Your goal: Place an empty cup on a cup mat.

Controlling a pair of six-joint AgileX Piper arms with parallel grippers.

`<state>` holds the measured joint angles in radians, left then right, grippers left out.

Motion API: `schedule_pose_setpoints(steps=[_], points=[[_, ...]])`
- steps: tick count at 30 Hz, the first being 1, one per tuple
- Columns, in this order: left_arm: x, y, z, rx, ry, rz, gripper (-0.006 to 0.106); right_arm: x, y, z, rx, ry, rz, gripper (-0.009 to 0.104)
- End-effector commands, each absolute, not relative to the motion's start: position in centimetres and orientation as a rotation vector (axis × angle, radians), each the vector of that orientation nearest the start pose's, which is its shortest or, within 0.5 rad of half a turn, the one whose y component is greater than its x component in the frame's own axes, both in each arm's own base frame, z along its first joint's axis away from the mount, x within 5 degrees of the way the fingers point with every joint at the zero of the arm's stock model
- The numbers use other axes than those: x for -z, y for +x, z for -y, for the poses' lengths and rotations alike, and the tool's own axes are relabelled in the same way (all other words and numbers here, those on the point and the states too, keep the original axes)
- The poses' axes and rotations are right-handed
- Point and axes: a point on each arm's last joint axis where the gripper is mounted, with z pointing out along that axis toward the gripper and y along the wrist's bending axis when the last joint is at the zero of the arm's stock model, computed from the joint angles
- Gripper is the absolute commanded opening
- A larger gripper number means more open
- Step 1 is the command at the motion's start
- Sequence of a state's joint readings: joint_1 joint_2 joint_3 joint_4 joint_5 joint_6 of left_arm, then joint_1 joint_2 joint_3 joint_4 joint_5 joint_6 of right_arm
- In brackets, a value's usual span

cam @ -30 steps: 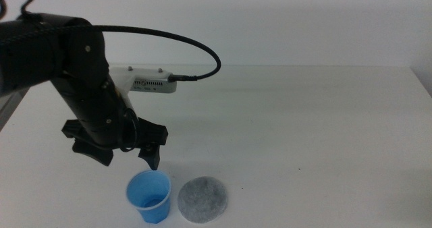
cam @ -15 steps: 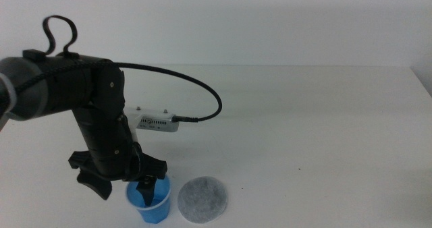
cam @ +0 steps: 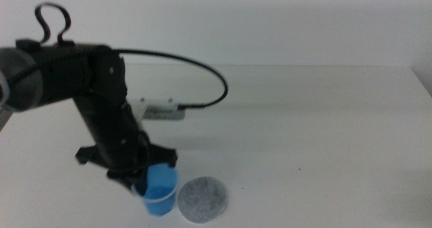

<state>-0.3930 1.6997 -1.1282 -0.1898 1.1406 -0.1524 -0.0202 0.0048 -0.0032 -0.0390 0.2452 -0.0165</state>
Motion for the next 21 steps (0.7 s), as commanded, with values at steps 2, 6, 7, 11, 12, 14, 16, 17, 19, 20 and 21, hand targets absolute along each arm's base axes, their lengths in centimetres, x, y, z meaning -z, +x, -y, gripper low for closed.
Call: schedule_pose_setpoints(steps=[2, 6, 7, 11, 12, 14, 16, 17, 19, 20, 21], points=[[-23.5, 27.3, 15.3, 0.308, 0.282, -3.158, -0.002, -19.2, 5.5, 0.2, 0.071, -0.032, -1.722, 0.093], [-23.4, 27.7, 18.0, 0.317, 0.358, -3.151, -0.002, -19.2, 5.5, 0.2, 0.071, -0.032, -1.722, 0.093], [-23.2, 27.8, 18.6, 0.315, 0.376, -3.154, -0.002, -19.2, 5.5, 0.2, 0.071, -0.032, -1.722, 0.093], [-21.6, 28.1, 20.2, 0.292, 0.430, -3.187, -0.002, -19.2, 5.5, 0.2, 0.071, -0.032, -1.722, 0.093], [-21.4, 28.1, 20.2, 0.291, 0.429, -3.194, -0.002, -19.2, 5.5, 0.2, 0.071, -0.032, -1.722, 0.093], [-20.9, 28.1, 20.3, 0.277, 0.435, -3.209, -0.002, -19.2, 5.5, 0.2, 0.071, -0.032, -1.722, 0.093], [-20.8, 28.1, 20.2, 0.262, 0.440, -3.207, -0.002, -19.2, 5.5, 0.2, 0.071, -0.032, -1.722, 0.093], [-20.8, 28.2, 20.2, 0.255, 0.443, -3.200, -0.002, -19.2, 5.5, 0.2, 0.071, -0.032, -1.722, 0.093], [-20.7, 28.4, 20.2, 0.257, 0.441, -3.169, 0.000, -19.2, 5.5, 0.2, 0.071, -0.032, -1.722, 0.093], [-20.7, 28.6, 20.3, 0.263, 0.451, -3.150, 0.001, -19.2, 5.5, 0.2, 0.071, -0.032, -1.722, 0.093], [-20.7, 28.6, 20.3, 0.268, 0.456, -3.142, 0.003, -19.2, 5.5, 0.2, 0.071, -0.032, -1.722, 0.093]])
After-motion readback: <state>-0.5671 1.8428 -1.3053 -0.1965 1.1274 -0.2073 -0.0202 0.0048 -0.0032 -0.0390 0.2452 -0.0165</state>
